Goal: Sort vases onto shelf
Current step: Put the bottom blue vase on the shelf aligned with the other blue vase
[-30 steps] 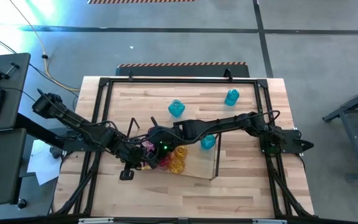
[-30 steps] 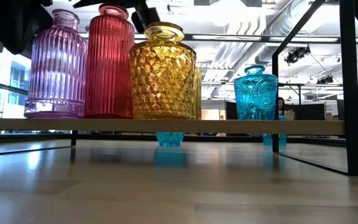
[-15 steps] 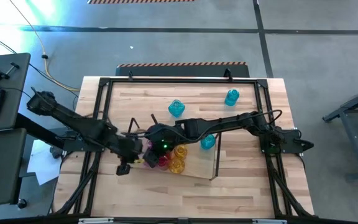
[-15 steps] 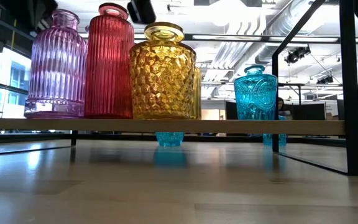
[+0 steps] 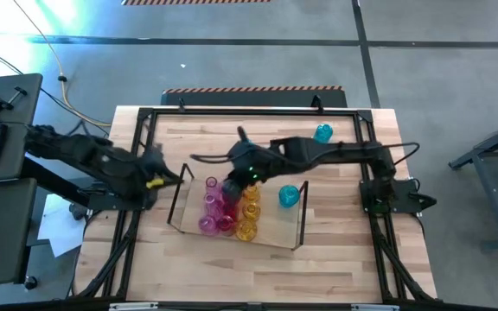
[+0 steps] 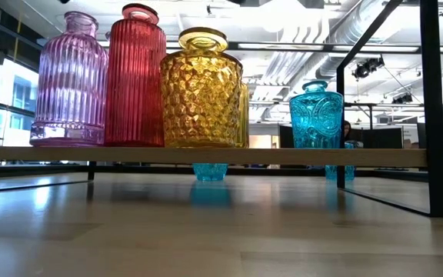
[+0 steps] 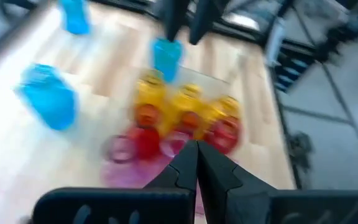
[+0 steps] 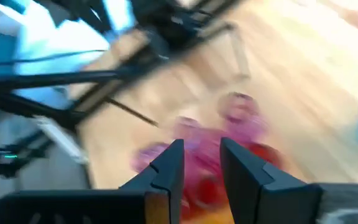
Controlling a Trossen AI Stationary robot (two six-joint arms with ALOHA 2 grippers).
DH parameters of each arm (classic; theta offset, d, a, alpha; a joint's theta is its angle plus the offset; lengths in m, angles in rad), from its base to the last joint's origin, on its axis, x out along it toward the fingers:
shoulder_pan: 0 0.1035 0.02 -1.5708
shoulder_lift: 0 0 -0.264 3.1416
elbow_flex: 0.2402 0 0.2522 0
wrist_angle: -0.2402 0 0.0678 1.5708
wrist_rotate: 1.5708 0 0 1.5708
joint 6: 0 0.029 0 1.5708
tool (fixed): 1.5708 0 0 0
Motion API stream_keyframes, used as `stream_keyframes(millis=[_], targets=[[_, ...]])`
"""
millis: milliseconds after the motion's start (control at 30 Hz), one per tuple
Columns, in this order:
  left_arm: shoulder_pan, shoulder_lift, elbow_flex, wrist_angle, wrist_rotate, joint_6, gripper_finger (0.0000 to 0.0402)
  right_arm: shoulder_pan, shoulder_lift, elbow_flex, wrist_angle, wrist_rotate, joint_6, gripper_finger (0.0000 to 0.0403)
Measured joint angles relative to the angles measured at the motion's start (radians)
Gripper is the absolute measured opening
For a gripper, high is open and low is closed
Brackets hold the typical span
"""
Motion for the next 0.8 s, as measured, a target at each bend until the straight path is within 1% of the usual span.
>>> stream_keyframes(millis=[67, 167, 233, 300, 400, 500, 667, 800], targets=[[0.018, -0.042, 0.002, -0.03, -0.049, 0.0, 0.0, -0.019, -0.019, 0.0, -0.096, 0.023, -0.003, 0.0085], [0.053, -0.091, 0.002, -0.079, -0.082, -0.008, 0.0, -0.06, -0.033, 0.0, -0.217, 0.034, -0.026, 0.0085], [0.073, -0.118, 0.002, -0.102, -0.115, -0.011, 0.0, -0.094, -0.037, 0.0, -0.267, 0.034, -0.055, 0.0085], [0.092, -0.139, 0.002, -0.119, -0.181, -0.029, 0.0, -0.133, -0.037, 0.0, -0.305, 0.025, -0.103, 0.0085], [0.12, -0.16, 0.002, -0.121, -0.302, -0.062, 0.0, -0.207, -0.032, -0.003, -0.339, -0.02, -0.197, 0.0085], [0.152, -0.163, 0.002, -0.122, -0.369, -0.071, 0.0, -0.295, -0.024, -0.004, -0.351, -0.071, -0.308, 0.0085], [0.228, -0.16, 0.002, -0.135, -0.391, -0.135, 0.0, -0.452, -0.005, -0.004, -0.313, -0.181, -0.48, 0.0085], [0.283, -0.155, 0.002, -0.189, -0.392, -0.212, 0.0, -0.56, 0.04, -0.004, -0.308, -0.308, -0.58, 0.0085]])
